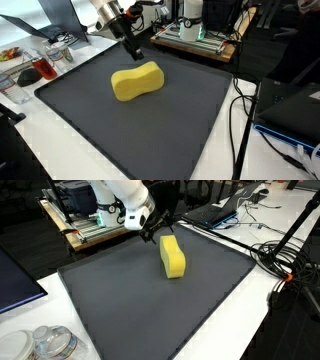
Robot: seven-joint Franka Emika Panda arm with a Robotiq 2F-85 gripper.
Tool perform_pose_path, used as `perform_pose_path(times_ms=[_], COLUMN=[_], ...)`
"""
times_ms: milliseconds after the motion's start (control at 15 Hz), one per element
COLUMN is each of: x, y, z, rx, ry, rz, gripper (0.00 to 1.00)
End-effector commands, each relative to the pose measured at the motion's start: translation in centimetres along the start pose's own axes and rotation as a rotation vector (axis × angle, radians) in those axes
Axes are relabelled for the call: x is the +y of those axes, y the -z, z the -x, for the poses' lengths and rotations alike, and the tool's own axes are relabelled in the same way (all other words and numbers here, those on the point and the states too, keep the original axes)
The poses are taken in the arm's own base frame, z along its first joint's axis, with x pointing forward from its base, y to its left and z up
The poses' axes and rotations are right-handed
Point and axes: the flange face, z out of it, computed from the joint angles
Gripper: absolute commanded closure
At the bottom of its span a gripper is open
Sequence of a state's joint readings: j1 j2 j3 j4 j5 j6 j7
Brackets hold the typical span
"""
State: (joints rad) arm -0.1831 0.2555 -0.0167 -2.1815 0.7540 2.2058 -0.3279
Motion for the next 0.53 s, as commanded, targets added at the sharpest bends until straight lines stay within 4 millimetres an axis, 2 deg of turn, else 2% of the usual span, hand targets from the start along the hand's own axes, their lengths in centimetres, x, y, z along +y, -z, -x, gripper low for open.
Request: perform_pose_path(times_ms=[0, 267, 333, 400, 467], x=[1.6, 3.5, 4.2, 4.6, 4.9], y=[-2.7, -5.6, -6.0, -6.4, -6.7], z=[-0.3, -1.1, -1.3, -1.3, -1.4], rx=[0.0, 0.02, 0.023, 0.017, 0.013], ry=[0.0, -0.024, -0.048, -0.055, -0.064], rz=[-0.11, -0.152, -0.169, -0.182, -0.194], gripper=[0.0, 0.0, 0.25, 0.26, 0.34])
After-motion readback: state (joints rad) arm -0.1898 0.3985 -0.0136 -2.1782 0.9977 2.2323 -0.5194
